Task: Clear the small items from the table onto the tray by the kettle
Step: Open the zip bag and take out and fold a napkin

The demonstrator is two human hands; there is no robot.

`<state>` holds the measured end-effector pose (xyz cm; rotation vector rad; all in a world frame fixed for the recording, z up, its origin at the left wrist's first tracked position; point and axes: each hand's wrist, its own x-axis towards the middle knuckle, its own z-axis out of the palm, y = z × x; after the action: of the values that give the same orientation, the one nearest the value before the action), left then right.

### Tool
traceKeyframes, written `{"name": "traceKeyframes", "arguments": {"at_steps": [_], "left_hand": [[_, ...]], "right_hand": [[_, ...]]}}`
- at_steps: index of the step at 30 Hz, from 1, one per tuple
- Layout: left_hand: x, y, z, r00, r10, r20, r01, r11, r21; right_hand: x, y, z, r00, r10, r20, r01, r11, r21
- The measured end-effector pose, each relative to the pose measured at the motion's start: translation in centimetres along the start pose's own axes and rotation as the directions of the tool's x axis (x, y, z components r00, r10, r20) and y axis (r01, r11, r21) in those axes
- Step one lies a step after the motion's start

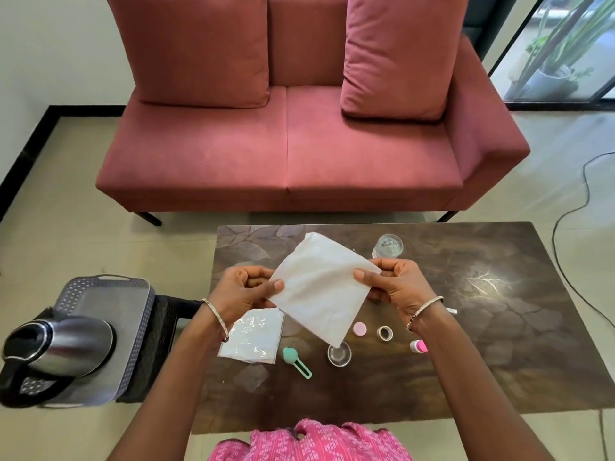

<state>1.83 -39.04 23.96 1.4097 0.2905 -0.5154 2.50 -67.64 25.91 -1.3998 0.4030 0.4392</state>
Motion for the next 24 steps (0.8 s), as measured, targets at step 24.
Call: {"name": "traceKeyframes", "arguments": {"at_steps": [24], "left_hand": [[2.4, -4.8, 3.8, 0.987, -0.030, 0.155, 0.091, 0.909, -0.407]], "right_hand": [[-2.2, -3.3, -1.4, 0.955, -0.257, 0.147, 0.285, 0.933, -0.221]]}}
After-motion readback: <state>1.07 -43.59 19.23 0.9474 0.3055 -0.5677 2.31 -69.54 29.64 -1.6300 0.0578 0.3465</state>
